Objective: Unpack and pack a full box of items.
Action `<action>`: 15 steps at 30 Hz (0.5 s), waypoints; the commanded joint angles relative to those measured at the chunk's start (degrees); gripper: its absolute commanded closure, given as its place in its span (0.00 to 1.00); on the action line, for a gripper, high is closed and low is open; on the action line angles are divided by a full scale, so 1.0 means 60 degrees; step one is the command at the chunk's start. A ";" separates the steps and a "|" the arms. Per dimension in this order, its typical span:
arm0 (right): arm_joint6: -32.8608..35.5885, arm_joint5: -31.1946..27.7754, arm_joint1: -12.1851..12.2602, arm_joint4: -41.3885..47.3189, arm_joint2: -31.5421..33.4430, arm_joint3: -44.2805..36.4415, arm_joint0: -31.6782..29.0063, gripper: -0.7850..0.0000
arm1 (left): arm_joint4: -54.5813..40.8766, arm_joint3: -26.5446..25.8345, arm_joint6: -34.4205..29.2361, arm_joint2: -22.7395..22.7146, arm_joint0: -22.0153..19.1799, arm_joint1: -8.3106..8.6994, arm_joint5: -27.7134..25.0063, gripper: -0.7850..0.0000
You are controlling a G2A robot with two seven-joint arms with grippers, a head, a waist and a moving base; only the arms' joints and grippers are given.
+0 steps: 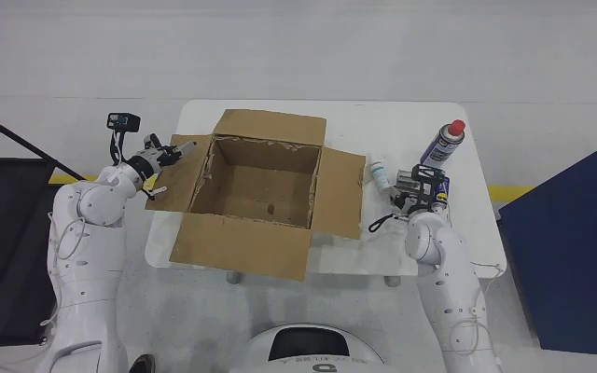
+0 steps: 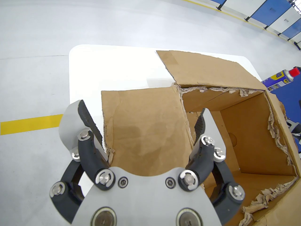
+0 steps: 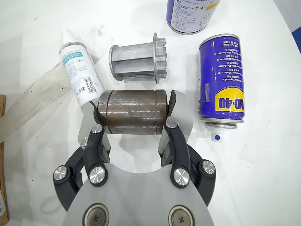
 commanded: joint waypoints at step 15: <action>0.0138 0.0159 0.0020 -0.0084 -0.0053 -0.0200 -0.0024 0.00 | 0.0000 0.0000 0.0000 0.0000 0.0000 0.0000 0.0000 0.00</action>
